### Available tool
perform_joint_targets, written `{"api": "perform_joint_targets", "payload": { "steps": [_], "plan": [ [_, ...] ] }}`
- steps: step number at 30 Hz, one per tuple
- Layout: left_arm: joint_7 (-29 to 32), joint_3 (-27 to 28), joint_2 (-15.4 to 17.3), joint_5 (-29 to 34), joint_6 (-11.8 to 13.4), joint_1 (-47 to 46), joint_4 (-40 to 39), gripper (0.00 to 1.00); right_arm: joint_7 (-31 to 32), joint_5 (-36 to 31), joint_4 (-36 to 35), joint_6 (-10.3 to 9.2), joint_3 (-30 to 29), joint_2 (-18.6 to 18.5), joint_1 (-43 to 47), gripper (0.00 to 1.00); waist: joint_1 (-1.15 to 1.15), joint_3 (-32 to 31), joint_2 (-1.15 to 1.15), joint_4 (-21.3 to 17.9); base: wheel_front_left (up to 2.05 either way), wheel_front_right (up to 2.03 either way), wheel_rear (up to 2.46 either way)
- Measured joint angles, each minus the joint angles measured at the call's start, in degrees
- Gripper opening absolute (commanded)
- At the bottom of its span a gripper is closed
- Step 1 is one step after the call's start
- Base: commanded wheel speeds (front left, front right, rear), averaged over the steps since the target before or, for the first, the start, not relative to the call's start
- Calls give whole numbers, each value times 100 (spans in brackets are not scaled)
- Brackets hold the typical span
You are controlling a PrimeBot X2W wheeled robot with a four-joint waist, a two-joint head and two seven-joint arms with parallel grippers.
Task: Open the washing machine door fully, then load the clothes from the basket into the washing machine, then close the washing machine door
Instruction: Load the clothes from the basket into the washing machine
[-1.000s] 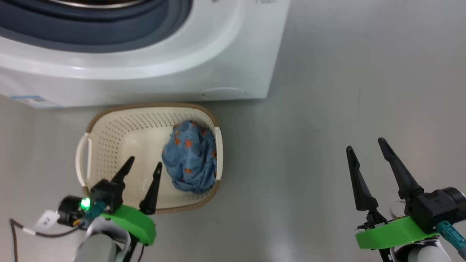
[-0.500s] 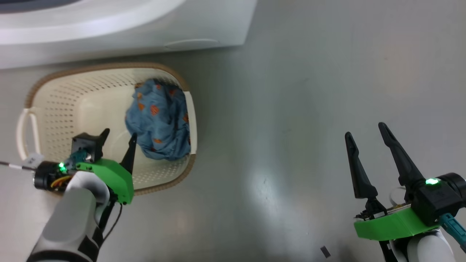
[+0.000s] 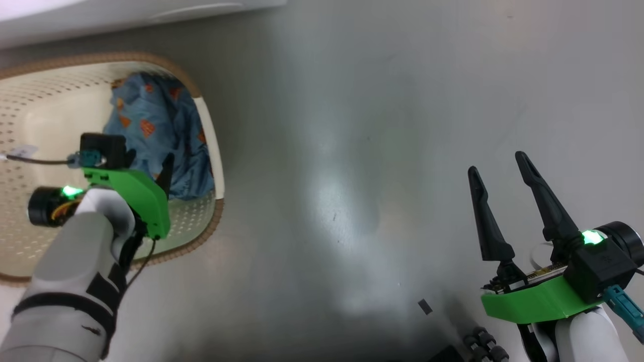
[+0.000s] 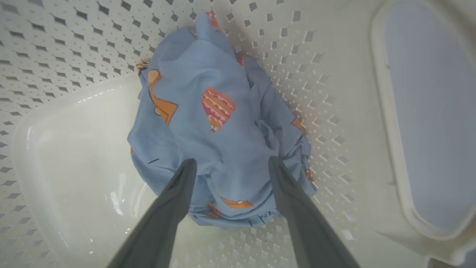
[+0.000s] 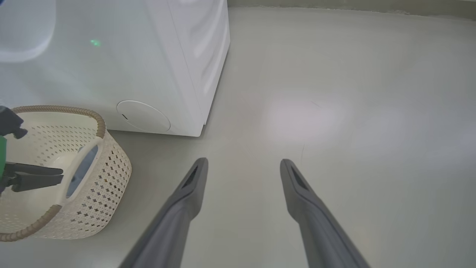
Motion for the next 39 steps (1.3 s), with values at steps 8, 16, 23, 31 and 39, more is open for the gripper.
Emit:
{"api": "perform_joint_targets", "payload": {
  "steps": [8, 16, 23, 31, 39],
  "plan": [
    [360, -324, 355, -754, 1, -443, 115, 100, -48, 48, 26, 0, 104, 2, -63, 100, 0, 351, 0, -234, 0, 0, 0],
    [751, -434, 460, -1155, 1, -879, 409, 100, -55, 48, -54, 0, 226, 2, -120, 100, 0, 642, 0, -447, 0, 0, 0],
    [931, -428, 597, -1263, 13, -1102, 708, 100, -55, 81, -114, 0, 301, 5, -115, 100, 0, 793, 0, -655, 0, 0, 0],
    [1045, -457, 613, -1324, 43, -1132, 791, 0, -55, 145, -152, 0, 328, 7, -114, 100, 0, 808, 0, -741, 0, 0, 0],
    [983, -541, 558, -1350, 66, -1092, 834, 0, -55, 147, -114, 0, 308, 5, -263, 100, 0, 694, 0, -656, 0, 0, 0]
  ]
}}
